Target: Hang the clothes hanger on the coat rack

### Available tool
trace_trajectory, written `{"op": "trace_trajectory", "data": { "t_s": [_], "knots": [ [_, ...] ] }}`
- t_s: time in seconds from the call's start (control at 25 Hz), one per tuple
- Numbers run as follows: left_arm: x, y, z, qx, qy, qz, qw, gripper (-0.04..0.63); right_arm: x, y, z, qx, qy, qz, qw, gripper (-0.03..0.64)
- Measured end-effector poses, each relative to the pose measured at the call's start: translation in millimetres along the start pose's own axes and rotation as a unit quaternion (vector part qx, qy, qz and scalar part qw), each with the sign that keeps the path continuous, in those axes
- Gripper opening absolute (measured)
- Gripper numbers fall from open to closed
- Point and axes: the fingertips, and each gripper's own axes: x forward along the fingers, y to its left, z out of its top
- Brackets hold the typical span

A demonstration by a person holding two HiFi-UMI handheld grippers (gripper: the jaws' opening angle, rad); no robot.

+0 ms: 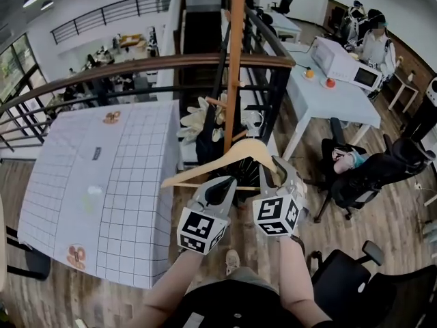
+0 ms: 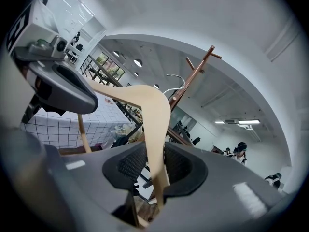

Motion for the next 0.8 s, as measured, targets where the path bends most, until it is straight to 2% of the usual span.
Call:
{"op": "trace_trajectory", "data": {
  "t_s": [0.52,0.8],
  "knots": [
    [82,47,19,0.008,-0.013,0.040,0.9991,-0.003,87,-54,11,-0.013,-0.039,0.023,0.999,0.107],
    [109,56,16,0.010,-0.011,0.048,0.9988,-0.002,116,-67,11,-0.024,-0.055,0.032,0.998,0.107]
  ]
}}
